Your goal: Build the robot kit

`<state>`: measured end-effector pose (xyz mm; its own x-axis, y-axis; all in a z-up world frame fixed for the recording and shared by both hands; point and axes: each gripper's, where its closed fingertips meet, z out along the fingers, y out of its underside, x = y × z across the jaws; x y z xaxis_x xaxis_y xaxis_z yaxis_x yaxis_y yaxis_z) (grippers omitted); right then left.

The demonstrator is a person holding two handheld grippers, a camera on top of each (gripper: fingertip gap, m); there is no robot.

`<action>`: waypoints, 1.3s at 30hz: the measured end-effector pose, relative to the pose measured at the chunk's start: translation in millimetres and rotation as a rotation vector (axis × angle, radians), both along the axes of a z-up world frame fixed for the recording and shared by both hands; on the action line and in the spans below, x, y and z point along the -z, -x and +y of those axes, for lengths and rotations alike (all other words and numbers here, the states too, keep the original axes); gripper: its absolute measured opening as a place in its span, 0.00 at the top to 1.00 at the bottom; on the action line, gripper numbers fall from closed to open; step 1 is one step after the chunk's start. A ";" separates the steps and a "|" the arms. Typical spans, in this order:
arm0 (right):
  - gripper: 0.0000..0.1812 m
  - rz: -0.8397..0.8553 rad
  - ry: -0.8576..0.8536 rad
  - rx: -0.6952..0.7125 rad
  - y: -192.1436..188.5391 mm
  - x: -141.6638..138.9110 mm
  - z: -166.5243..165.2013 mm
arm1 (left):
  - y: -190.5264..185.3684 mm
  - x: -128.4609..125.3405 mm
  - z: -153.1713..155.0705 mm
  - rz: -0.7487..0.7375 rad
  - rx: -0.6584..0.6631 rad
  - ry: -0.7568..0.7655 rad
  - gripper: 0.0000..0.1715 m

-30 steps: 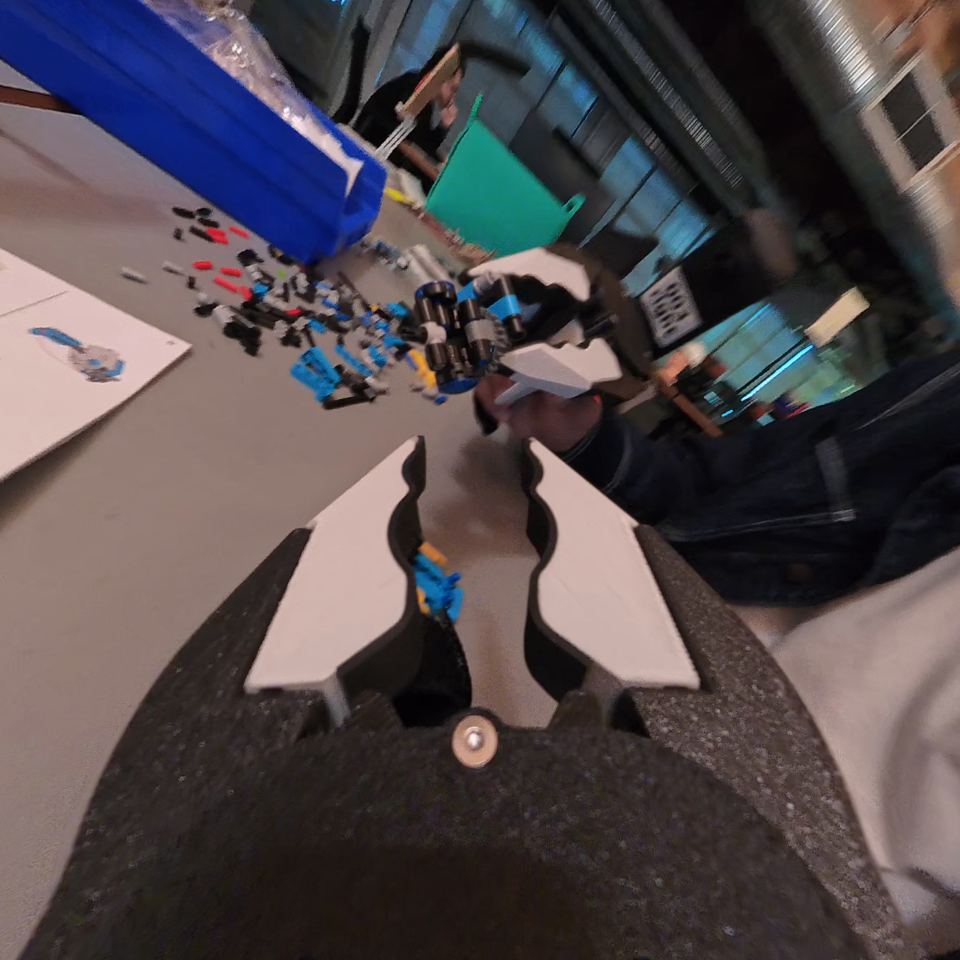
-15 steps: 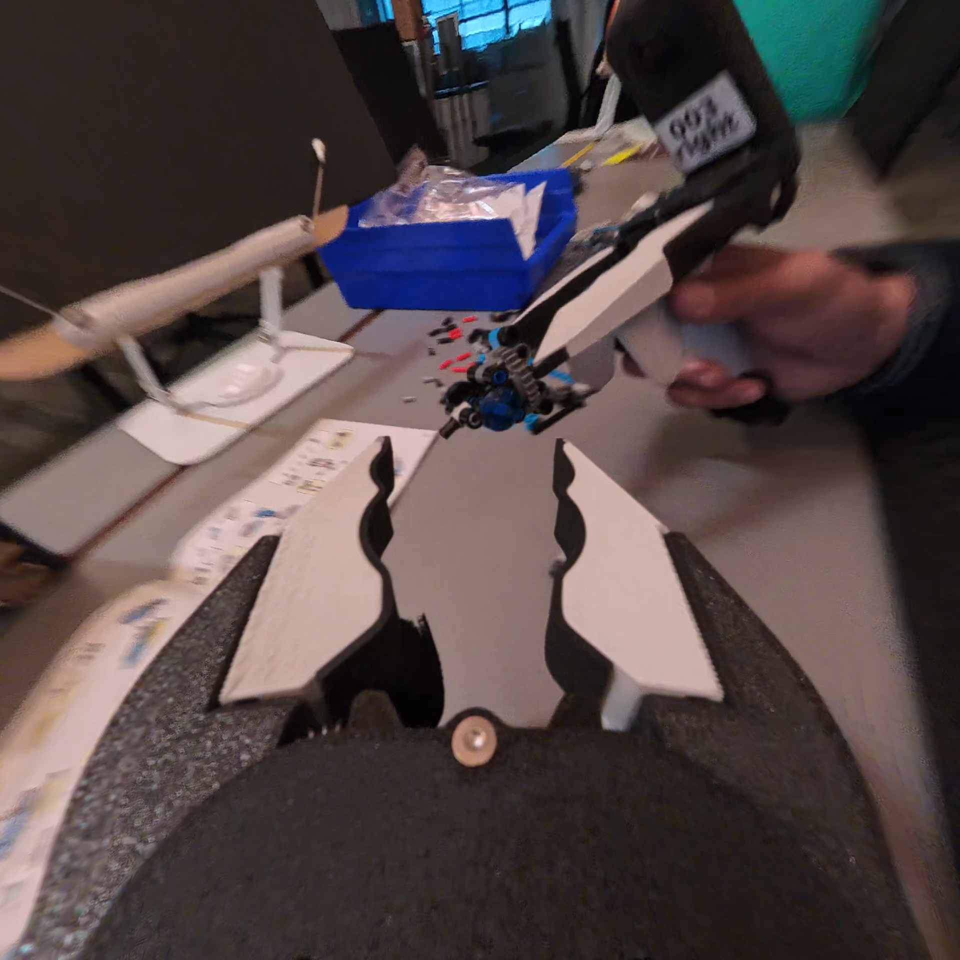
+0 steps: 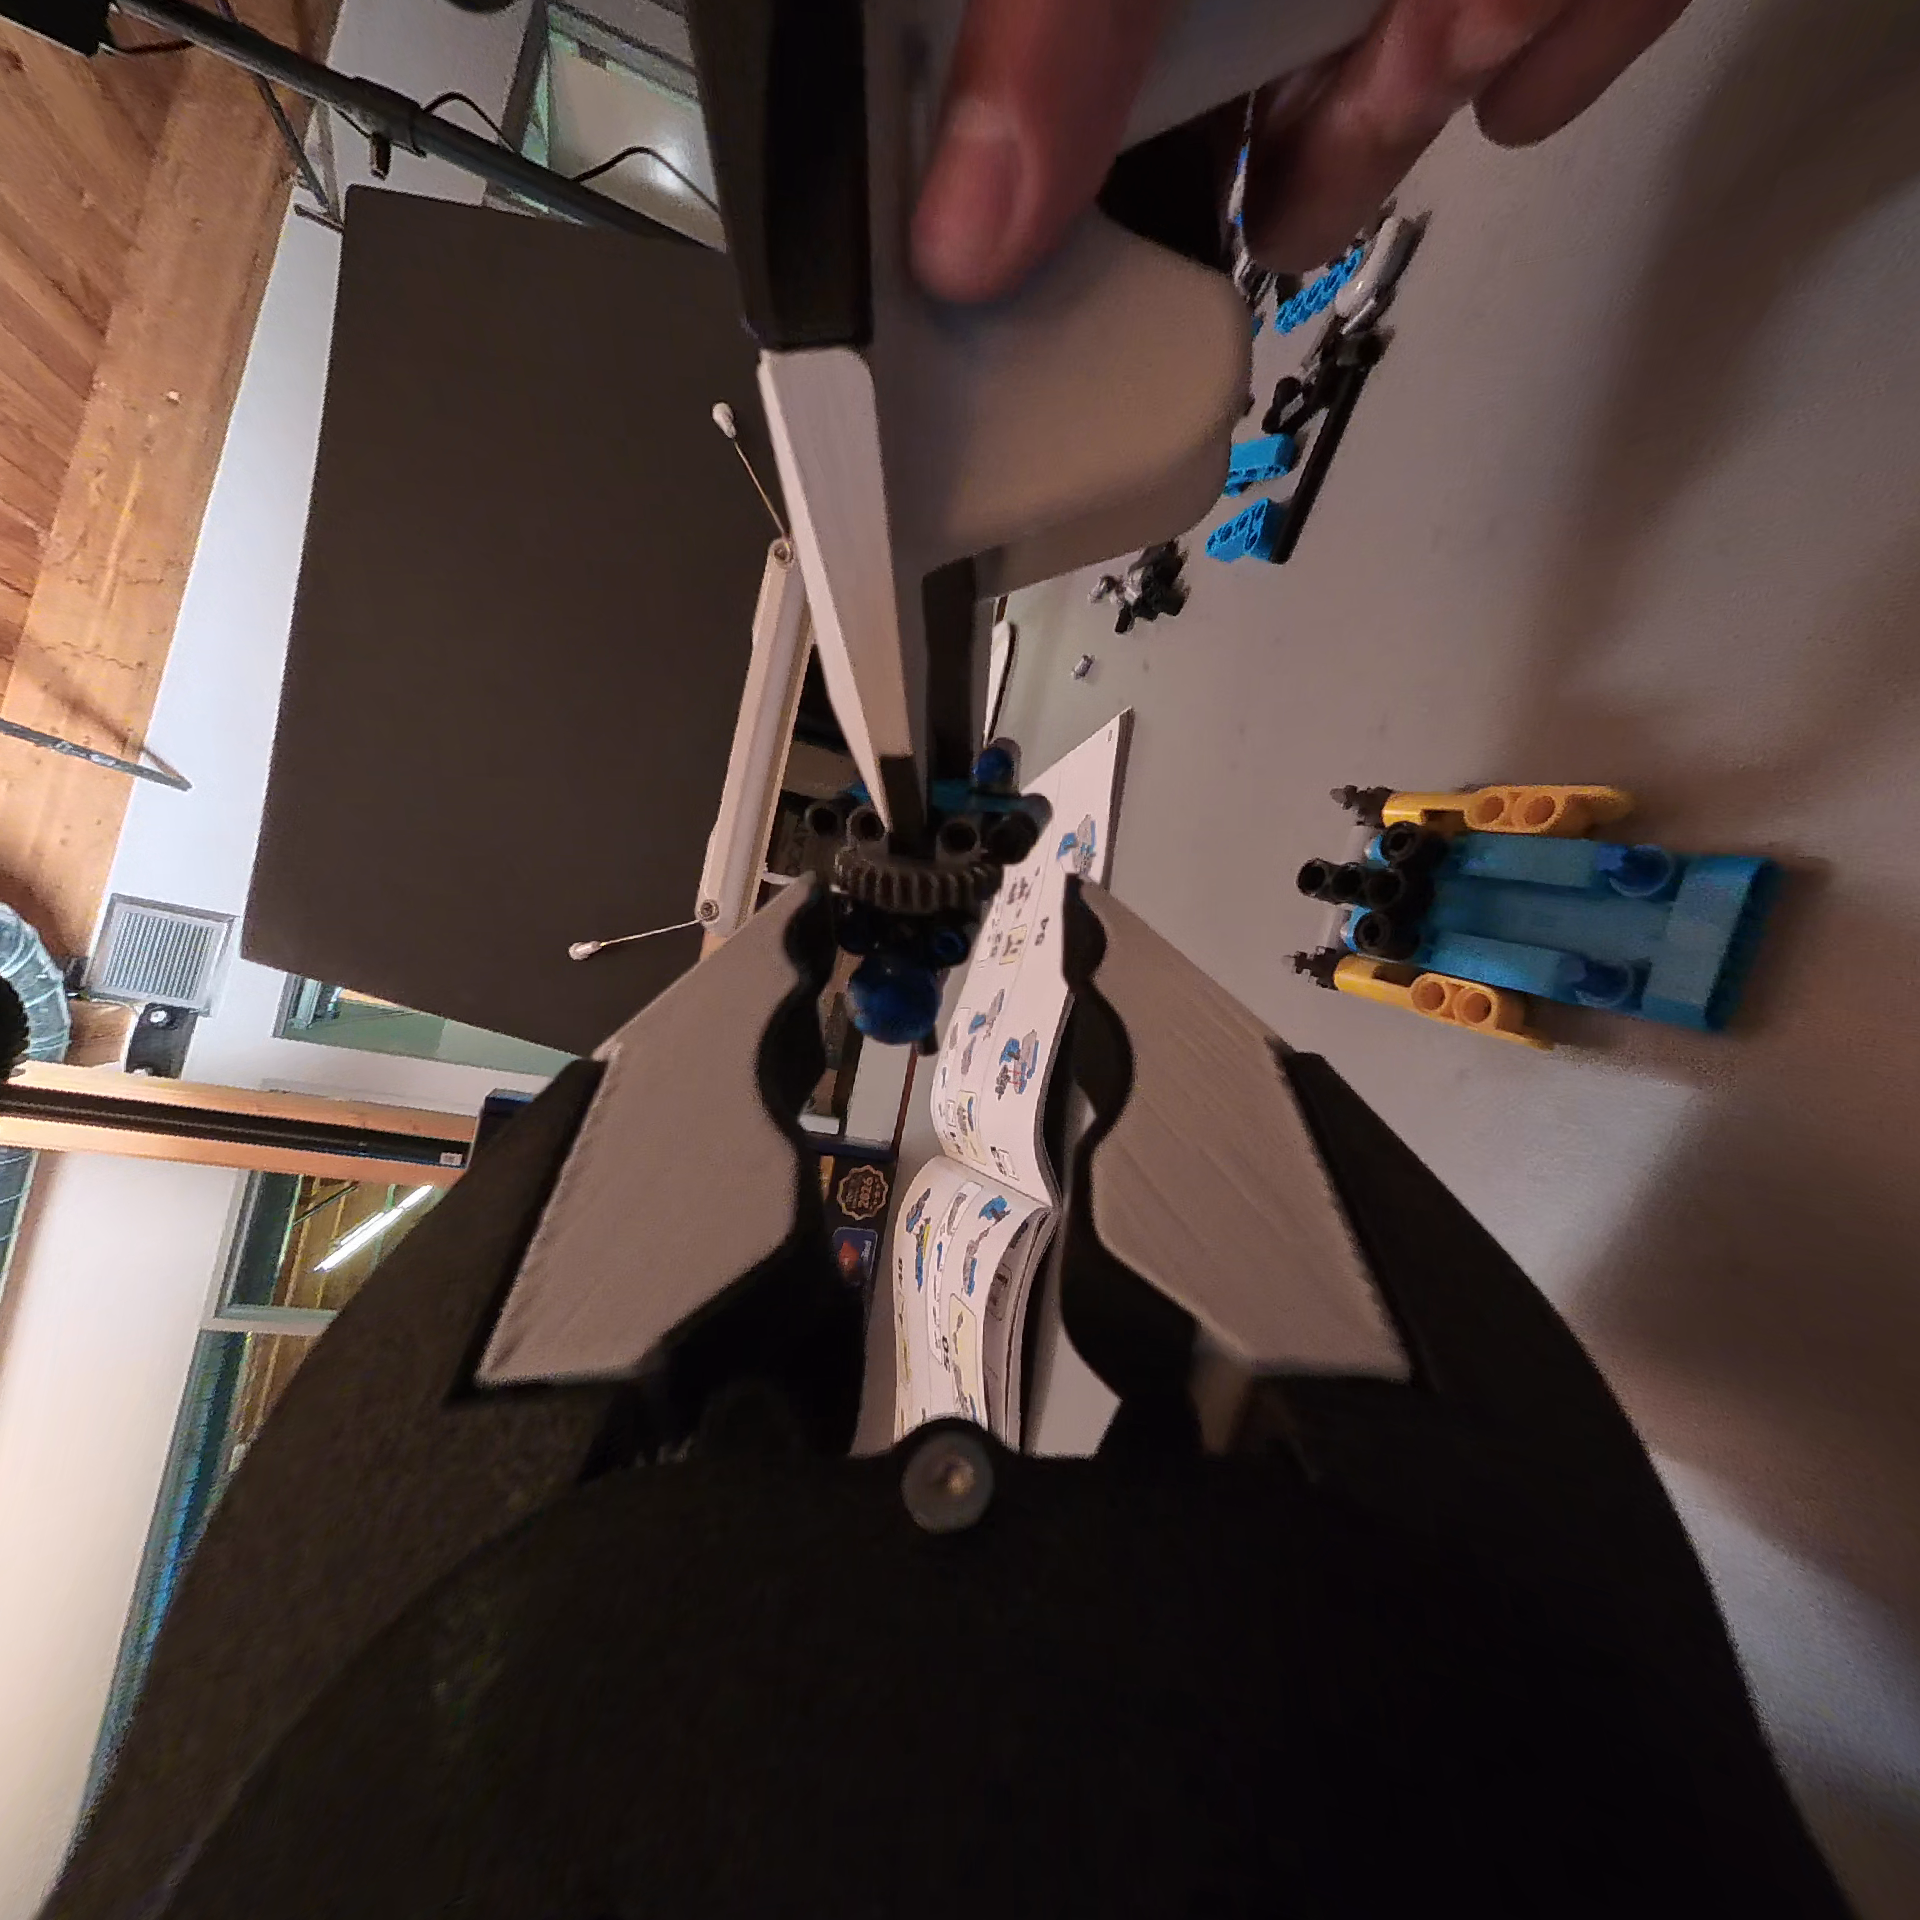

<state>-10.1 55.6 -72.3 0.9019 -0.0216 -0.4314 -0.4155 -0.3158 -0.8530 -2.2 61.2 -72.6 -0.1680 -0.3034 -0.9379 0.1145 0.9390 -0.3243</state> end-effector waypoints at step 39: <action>0.93 0.659 -0.247 -0.431 36.0 -34.5 -17.9 | 27.7 -32.7 -28.3 0.144 0.221 0.486 0.83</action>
<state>-46.2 37.6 -37.8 0.3694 0.4329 -0.8223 -0.7406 -0.3974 -0.5419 -29.9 32.9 -39.8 -0.3928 -0.6386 -0.6617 0.2145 0.6361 -0.7412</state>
